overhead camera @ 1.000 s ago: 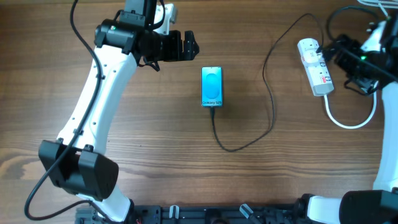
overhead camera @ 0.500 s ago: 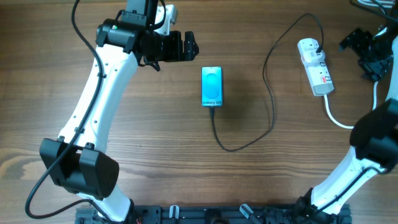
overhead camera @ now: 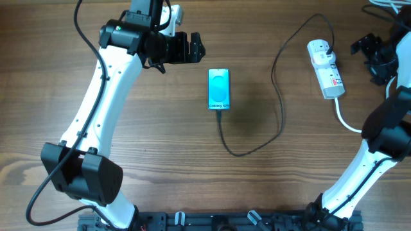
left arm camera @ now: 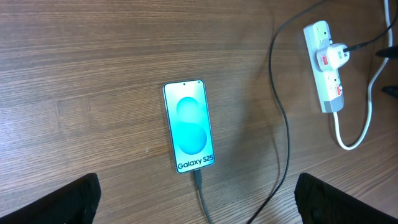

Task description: Plug charger to phone and switch on socket

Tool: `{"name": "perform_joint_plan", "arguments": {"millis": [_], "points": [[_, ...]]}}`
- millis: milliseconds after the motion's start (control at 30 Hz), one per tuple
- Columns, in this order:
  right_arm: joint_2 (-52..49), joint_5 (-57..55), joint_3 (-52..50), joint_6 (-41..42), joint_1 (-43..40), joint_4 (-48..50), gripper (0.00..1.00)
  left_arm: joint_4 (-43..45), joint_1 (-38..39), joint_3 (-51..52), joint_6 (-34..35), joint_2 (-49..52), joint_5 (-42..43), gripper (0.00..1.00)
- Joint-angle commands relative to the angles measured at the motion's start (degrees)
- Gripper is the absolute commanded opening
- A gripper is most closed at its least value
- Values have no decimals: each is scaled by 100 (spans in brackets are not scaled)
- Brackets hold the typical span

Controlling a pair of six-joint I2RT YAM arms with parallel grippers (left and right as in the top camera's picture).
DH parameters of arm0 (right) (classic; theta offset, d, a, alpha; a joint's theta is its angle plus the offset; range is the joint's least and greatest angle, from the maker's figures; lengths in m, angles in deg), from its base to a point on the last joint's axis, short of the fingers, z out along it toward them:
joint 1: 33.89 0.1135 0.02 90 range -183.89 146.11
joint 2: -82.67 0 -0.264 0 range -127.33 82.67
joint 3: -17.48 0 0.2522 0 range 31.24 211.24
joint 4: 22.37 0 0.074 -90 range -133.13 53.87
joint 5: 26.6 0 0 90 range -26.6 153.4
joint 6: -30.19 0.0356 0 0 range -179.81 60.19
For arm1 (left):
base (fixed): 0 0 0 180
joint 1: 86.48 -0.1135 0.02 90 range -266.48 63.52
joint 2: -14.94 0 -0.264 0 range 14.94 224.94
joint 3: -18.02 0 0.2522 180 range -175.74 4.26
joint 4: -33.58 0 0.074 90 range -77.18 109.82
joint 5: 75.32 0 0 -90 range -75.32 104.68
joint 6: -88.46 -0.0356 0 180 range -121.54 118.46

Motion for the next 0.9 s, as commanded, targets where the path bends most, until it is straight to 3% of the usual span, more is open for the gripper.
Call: {"name": "perform_joint_plan", "arguments": {"millis": [0,867], "points": [[-72,-144,-177,96,0,76,100,11,0,15,-35,50,-28,100],[-339,-323,-649,-184,352,417,99,11,0,15,-35,50,-28,100]]}}
